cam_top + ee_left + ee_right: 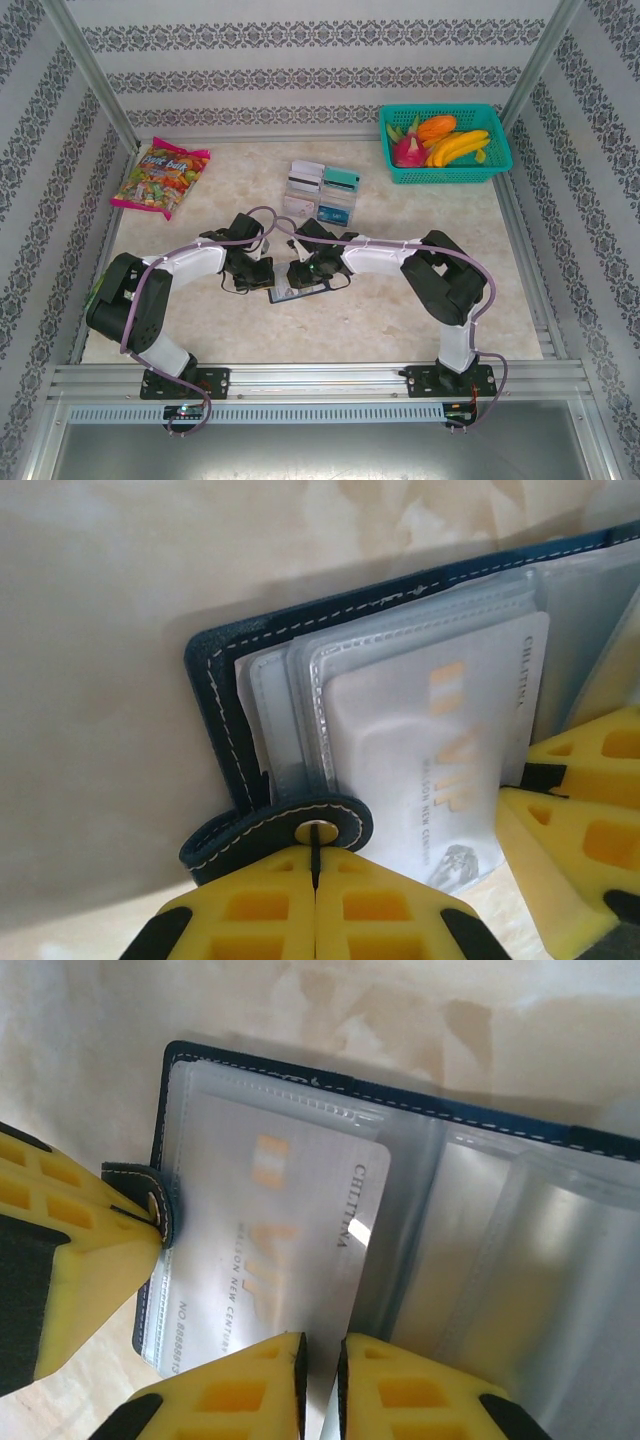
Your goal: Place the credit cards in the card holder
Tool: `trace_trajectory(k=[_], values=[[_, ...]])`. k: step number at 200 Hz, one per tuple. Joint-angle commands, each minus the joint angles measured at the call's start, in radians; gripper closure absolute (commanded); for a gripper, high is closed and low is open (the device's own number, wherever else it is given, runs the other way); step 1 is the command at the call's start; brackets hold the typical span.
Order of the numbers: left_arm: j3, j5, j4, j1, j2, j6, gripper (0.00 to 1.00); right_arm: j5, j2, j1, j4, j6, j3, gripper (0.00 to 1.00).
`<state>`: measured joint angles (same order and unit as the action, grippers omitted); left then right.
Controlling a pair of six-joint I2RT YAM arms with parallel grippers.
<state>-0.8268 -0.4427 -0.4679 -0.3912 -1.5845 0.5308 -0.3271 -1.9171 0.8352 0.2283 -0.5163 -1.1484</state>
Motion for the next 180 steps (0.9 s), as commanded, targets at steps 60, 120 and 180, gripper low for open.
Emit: trace_trajectory(k=[60,120,180], values=[[-0.030,0.019,-0.030,0.046,0.065,-0.006,0.93,0.013,0.086,-0.001,0.090,0.035,-0.034,0.70],[-0.054,0.025,-0.070,0.073,0.109,-0.020,0.91,0.082,0.176,-0.013,0.182,0.074,-0.040,0.64],[-0.013,0.032,-0.037,0.096,0.107,0.023,0.78,0.165,0.243,0.034,0.304,0.146,-0.092,0.57]])
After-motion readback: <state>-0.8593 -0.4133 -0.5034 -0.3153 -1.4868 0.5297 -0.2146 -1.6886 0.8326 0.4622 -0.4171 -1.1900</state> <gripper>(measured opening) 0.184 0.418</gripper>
